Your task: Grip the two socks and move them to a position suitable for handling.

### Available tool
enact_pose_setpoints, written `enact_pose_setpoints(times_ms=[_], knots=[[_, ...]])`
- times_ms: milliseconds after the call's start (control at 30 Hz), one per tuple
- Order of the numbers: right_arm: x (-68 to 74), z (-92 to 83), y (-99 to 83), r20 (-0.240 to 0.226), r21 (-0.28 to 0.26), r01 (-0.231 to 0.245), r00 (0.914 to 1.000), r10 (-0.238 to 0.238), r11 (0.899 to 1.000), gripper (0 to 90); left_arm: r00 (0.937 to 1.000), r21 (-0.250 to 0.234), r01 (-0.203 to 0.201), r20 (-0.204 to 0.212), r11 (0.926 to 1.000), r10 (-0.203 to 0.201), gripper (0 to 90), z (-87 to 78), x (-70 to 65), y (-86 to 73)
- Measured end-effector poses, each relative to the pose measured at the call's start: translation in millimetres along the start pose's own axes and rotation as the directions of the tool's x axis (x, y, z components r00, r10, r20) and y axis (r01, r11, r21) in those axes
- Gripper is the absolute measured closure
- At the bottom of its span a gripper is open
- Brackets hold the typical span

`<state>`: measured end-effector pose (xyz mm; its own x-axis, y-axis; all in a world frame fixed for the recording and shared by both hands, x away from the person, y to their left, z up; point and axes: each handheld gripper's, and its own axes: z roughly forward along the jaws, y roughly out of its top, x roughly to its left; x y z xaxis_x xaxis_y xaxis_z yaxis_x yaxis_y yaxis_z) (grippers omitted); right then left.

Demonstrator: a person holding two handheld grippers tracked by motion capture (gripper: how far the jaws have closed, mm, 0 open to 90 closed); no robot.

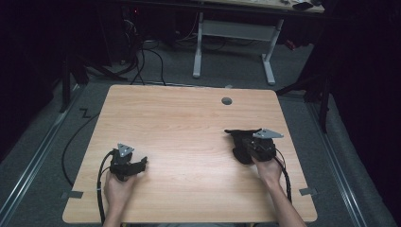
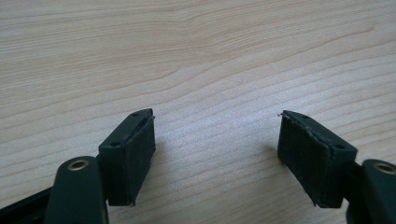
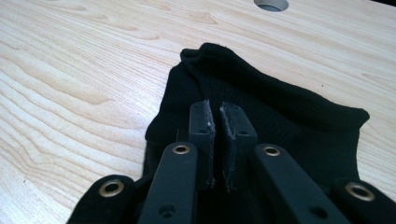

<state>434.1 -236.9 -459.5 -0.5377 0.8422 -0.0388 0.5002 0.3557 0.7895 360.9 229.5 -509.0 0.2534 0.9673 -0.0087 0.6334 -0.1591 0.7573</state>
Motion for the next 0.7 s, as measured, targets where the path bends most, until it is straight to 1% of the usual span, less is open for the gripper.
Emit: enact_pose_setpoints(times_ms=[100,133,167,200,333,467,700], knots=[[-2.5,-1.0,0.2,-0.011,0.001,-0.013,0.9999,0.013,1.0,83.8,1.0,0.0,0.0,0.0,1.0,0.0,28.0,0.0,0.0,0.0],[-4.0,-3.4,0.9,-0.016,-0.014,-0.023,0.9996,0.022,1.0,83.8,1.0,0.0,0.001,0.0,1.0,-0.001,28.0,0.0,0.1,0.0],[-4.0,-3.4,0.9,-0.016,-0.014,-0.023,0.9996,0.022,1.0,83.8,1.0,0.0,0.001,0.0,1.0,-0.001,28.0,0.0,0.1,0.0],[-4.9,-7.2,2.5,-0.018,-0.029,-0.031,0.9994,0.03,0.999,83.8,1.0,0.0,0.0,0.0,1.0,0.0,28.0,0.0,0.0,0.0],[-5.8,-15.0,5.0,-0.013,-0.054,-0.025,0.9996,0.025,0.998,83.8,1.0,0.0,0.0,0.0,1.0,0.0,28.1,0.0,0.0,0.0],[-6.5,-19.1,5.2,-0.011,-0.06,-0.034,0.9994,0.034,0.998,83.8,1.0,0.0,0.0,0.0,1.0,0.0,28.0,0.0,0.0,0.0],[3.0,-27.0,7.9,-0.021,-0.079,-0.007,0.9998,0.006,0.997,83.8,1.0,-0.001,-0.001,-0.002,1.0,0.001,28.1,0.1,-0.2,0.0]])
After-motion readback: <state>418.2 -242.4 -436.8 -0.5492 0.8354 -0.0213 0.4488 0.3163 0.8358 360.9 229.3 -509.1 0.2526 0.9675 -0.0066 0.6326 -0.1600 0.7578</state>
